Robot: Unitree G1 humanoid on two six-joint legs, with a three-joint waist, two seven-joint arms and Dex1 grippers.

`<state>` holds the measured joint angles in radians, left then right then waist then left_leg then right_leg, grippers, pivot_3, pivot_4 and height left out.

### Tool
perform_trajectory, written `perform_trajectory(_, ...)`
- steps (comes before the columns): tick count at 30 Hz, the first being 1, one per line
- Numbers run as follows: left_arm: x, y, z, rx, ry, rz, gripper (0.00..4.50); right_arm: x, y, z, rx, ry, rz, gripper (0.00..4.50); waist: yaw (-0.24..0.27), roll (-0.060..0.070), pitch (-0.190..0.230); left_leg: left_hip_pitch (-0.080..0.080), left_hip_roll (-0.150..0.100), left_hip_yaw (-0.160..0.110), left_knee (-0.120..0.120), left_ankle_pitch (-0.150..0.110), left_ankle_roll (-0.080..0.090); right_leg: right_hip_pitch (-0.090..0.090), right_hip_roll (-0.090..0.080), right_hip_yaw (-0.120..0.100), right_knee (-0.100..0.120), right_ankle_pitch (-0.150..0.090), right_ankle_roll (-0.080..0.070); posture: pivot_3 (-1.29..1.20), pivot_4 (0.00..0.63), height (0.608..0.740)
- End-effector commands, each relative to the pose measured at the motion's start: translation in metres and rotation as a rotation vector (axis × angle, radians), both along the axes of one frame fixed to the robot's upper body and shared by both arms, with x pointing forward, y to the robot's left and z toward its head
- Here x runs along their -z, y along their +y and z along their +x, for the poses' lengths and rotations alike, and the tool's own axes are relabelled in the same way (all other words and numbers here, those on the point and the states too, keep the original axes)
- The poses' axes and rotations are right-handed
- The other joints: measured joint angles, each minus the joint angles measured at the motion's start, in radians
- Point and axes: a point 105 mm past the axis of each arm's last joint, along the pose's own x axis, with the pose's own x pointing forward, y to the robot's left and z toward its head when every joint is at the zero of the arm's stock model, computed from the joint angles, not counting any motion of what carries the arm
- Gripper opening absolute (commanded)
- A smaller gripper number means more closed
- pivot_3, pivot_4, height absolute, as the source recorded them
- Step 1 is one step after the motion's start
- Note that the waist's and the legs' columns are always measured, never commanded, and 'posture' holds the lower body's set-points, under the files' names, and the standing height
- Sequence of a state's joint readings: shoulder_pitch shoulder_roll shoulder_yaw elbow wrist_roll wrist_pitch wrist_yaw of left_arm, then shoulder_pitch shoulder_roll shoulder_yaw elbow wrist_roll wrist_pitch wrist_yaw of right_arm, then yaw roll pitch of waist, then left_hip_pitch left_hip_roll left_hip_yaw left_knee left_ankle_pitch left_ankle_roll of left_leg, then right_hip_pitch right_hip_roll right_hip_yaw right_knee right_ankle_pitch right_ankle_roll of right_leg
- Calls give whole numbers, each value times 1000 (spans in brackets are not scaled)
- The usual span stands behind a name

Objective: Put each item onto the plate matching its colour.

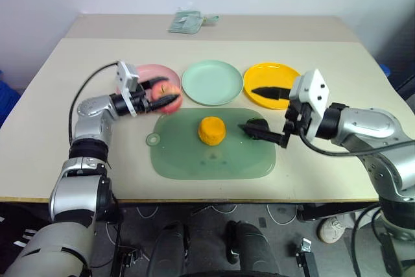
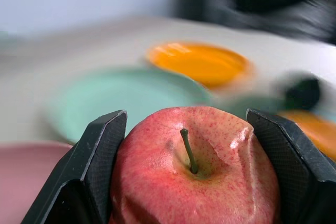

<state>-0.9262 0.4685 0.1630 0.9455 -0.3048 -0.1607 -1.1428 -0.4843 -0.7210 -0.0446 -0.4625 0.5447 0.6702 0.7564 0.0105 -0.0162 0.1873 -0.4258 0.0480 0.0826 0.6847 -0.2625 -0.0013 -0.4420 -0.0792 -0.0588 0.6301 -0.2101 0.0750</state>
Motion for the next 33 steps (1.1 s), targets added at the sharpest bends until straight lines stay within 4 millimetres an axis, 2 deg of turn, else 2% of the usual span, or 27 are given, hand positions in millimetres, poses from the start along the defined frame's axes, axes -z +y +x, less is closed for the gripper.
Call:
perform_trajectory(1,-28,10,17,-192,-117,-16,3109,-16,2,23,134,-84,65,4500,0,0,0,0,0,0,0,0,0,0,0,0,0,0,0,0,150,740)
perform_trajectory(3,-35,17,26,-303,-135,-34,3109,-19,12,34,193,-90,139,4500,-1,0,0,0,0,0,0,0,0,0,0,0,0,0,0,0,150,740)
perform_trajectory(6,-35,16,34,-377,-141,-29,3109,-19,29,33,175,-91,175,4500,1,0,0,0,0,1,0,0,0,-1,0,0,1,0,0,0,150,740)
perform_trajectory(12,-30,18,43,-461,-116,-20,3109,-19,27,31,168,-104,156,4500,2,0,0,-2,-1,1,0,0,1,0,-1,0,-1,1,2,0,150,740)
perform_trajectory(15,-27,26,45,-496,-71,-42,3109,-18,24,25,141,-111,127,4500,1,0,0,-2,-1,1,0,0,1,-1,0,-1,-1,1,2,0,150,740)
perform_trajectory(17,-26,30,46,-510,-54,-41,4148,-18,23,25,140,-113,121,4500,0,0,0,-1,0,1,0,0,1,-1,0,-1,0,1,2,0,150,740)
perform_trajectory(18,-25,32,46,-520,-48,-45,4490,-18,22,24,139,-113,119,4500,-1,0,0,-1,0,1,0,0,1,-1,0,-1,0,1,2,0,150,740)
perform_trajectory(20,-28,34,46,-530,-63,-45,4490,-17,22,22,124,-114,109,4500,-2,0,0,-1,0,1,0,0,1,-1,0,-1,0,1,2,0,150,740)
perform_trajectory(25,-51,13,34,-340,-180,-74,4490,-18,19,21,109,-74,139,4500,-1,0,0,-1,0,1,0,0,1,-1,0,-1,0,1,2,0,150,740)
perform_trajectory(29,-58,-16,12,-26,-170,-120,4490,-14,16,11,57,-80,89,4500,3,0,0,-1,0,1,0,0,1,0,0,-1,-1,1,2,0,150,740)
perform_trajectory(31,-55,-24,-2,115,-175,-96,4490,-12,16,11,57,-65,74,4500,0,0,0,-2,-1,1,0,0,1,0,-1,-1,-1,1,2,0,150,740)
perform_trajectory(33,-41,-30,-20,268,-116,-47,4490,-11,18,9,53,-52,71,4500,-5,0,0,-1,-1,1,0,0,1,0,-1,0,-1,1,2,0,150,740)
